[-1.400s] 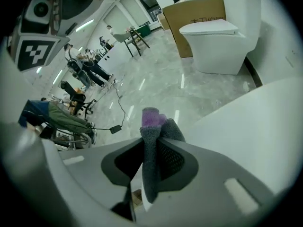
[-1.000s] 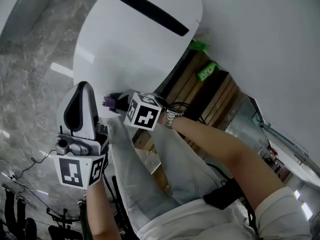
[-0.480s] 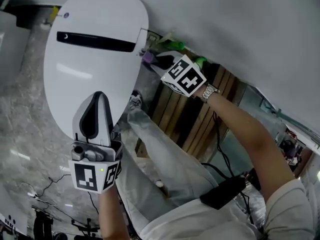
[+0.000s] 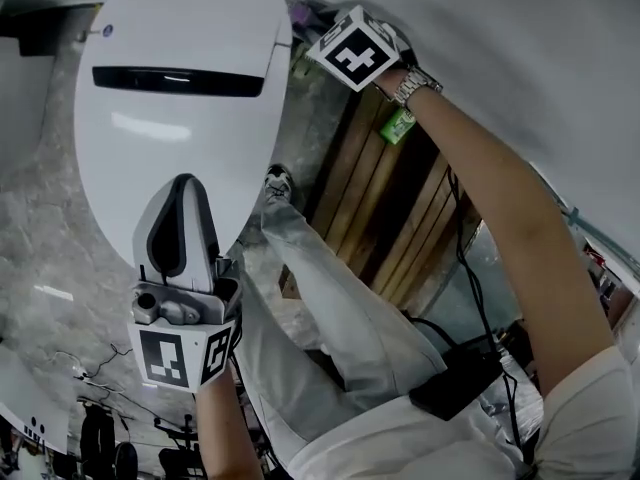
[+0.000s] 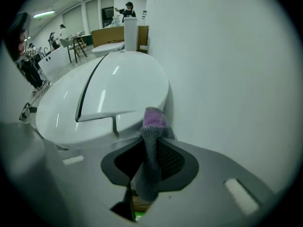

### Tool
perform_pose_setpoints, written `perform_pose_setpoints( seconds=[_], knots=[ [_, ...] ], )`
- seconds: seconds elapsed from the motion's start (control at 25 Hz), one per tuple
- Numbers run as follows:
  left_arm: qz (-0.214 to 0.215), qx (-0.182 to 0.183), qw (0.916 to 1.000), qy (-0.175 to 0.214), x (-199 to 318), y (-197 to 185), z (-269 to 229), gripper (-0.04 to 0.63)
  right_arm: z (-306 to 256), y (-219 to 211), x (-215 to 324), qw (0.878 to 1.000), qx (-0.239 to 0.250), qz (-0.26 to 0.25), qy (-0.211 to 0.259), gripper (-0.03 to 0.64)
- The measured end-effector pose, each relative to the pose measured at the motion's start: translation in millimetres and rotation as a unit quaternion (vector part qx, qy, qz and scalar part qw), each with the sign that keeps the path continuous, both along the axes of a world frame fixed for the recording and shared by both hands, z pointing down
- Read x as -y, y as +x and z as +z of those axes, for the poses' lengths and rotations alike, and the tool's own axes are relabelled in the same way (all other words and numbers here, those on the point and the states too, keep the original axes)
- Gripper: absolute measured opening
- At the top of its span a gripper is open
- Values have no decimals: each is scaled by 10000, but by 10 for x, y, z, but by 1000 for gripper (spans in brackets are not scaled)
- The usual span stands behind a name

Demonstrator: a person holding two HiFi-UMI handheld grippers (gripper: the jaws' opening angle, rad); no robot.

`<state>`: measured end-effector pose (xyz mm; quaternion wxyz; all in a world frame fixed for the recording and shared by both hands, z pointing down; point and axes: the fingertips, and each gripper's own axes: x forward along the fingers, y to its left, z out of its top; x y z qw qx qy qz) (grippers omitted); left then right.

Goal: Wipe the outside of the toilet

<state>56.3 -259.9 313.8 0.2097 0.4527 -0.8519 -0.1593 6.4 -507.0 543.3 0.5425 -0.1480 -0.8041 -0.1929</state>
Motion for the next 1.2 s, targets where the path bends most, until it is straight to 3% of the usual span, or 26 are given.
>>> perform_pose_setpoints(
  seconds=[0.2,0.48,0.96,1.2],
  knots=[
    [-19,-71,10000,-43,-128,-2,117,3,78,41,-166,9990,62,-393,190,78],
    [16,-134,9997,191,-416,8,162,3,68,363,-408,9998,14,-97,196,80],
    [845,-189,9961,160,-1525,213,274,3,128,1086,-1209,9958,-226,717,521,81],
    [1348,-188,9906,109,-2009,284,287,3,229,1598,-1757,9907,-420,1209,466,81]
  ],
)
